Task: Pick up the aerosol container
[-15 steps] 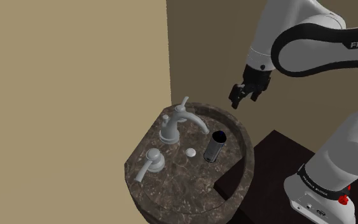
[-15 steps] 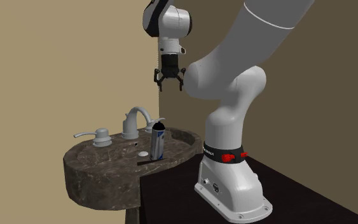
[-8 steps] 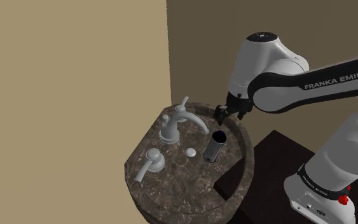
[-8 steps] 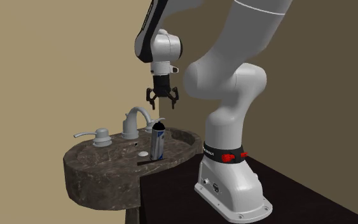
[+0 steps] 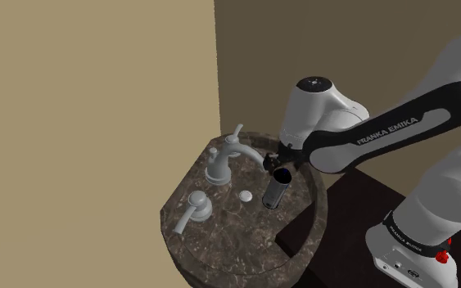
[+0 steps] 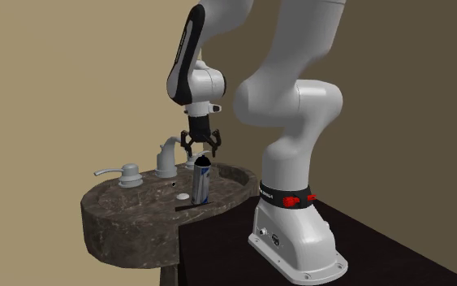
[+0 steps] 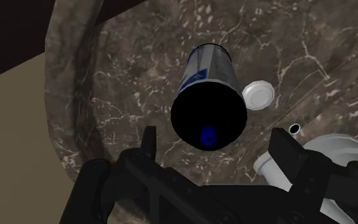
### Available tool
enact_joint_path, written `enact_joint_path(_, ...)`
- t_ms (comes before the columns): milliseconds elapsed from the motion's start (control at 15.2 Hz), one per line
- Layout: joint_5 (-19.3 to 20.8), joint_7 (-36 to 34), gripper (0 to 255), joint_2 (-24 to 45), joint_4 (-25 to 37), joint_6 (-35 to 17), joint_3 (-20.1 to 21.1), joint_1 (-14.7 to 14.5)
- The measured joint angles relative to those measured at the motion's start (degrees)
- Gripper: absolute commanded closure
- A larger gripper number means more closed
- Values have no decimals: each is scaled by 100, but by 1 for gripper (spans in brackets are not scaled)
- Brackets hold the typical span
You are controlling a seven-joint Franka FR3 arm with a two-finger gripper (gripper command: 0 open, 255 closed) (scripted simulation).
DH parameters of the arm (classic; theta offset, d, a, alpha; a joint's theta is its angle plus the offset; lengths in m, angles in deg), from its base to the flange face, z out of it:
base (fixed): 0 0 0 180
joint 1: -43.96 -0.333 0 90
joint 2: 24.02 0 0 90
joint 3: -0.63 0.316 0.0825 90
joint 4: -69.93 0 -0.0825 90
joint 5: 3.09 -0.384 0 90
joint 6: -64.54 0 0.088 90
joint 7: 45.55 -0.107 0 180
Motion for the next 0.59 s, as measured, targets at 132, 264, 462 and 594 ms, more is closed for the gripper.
enact_joint_path(132,73,-89,0,184,-41,-224,109,96)
enact_joint_path(264,161,-186,0,361,-76,-433,224,199)
enact_joint_path(462,194,-215,255,421,-96,-529,258,238)
enact_joint_path(594,200,-219,255,425,-95,-540,261,244)
